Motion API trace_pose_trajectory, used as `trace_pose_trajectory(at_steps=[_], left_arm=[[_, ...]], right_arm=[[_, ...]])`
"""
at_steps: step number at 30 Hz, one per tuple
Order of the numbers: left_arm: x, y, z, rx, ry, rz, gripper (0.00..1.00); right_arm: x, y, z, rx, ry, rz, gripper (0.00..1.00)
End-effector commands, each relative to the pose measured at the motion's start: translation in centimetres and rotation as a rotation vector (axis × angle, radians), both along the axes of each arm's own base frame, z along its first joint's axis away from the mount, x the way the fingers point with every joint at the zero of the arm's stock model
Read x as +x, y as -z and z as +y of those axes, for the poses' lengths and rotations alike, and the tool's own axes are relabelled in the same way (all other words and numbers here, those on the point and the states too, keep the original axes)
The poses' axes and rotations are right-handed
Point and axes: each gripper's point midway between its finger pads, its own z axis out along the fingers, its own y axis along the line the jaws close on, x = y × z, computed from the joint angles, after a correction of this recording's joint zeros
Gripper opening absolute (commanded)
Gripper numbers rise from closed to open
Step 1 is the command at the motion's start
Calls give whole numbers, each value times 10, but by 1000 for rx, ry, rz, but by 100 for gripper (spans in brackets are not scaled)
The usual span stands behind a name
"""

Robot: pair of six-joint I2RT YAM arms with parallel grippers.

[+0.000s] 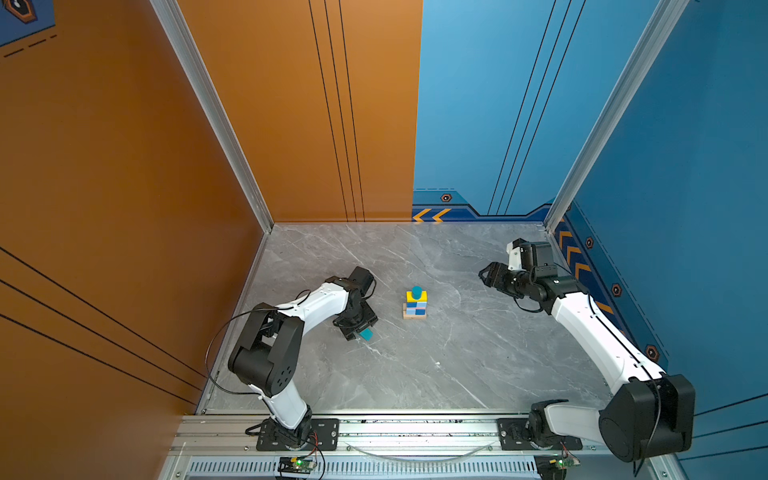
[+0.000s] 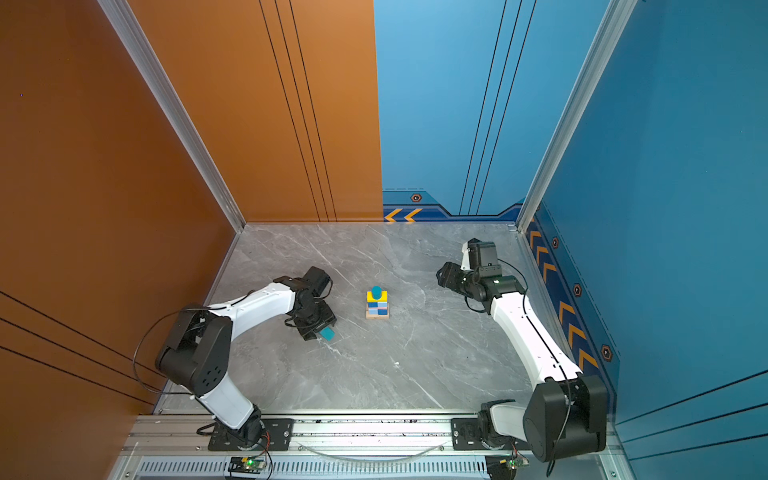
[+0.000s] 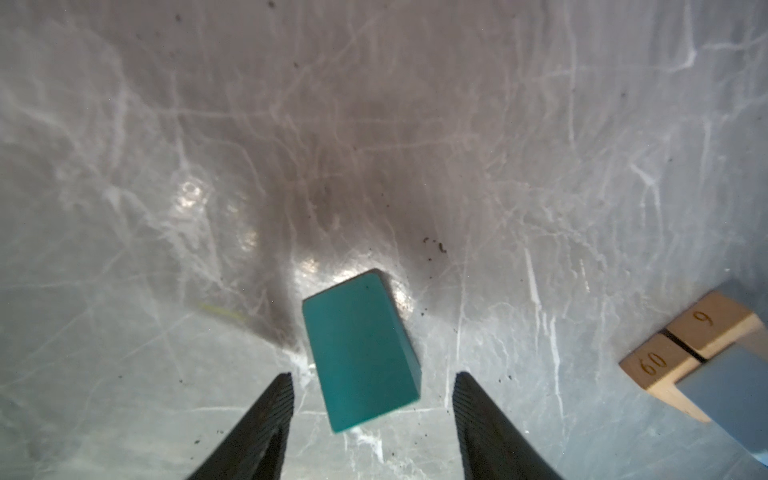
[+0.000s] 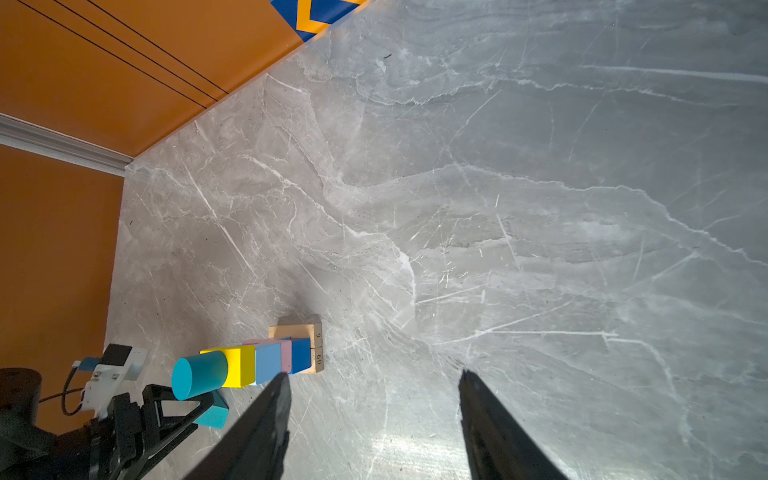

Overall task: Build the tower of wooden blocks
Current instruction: 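Lower the open left gripper around the teal prism and close on it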

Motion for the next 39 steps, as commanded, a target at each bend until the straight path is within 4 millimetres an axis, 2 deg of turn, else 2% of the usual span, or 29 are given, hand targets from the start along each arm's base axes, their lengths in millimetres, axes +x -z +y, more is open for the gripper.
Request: trace_pose_trajectory(at_steps=[1, 16, 27, 32, 39], left_arm=[[2, 3, 5, 28, 11, 18, 62], [12, 7, -2, 20, 52, 19, 57], [12, 11, 0, 32, 115, 33, 45], [12, 6, 1, 70, 171, 23, 44], [14, -5, -1, 119, 223, -7, 47]], right_arm=[[1, 3, 3, 16, 3, 0, 65], [-2, 10, 1, 9, 11, 19, 65], [-2, 12, 0, 9, 12, 23, 65], [-3, 12, 1, 10, 12, 25, 65], [-4, 14, 2, 11, 11, 30, 65]])
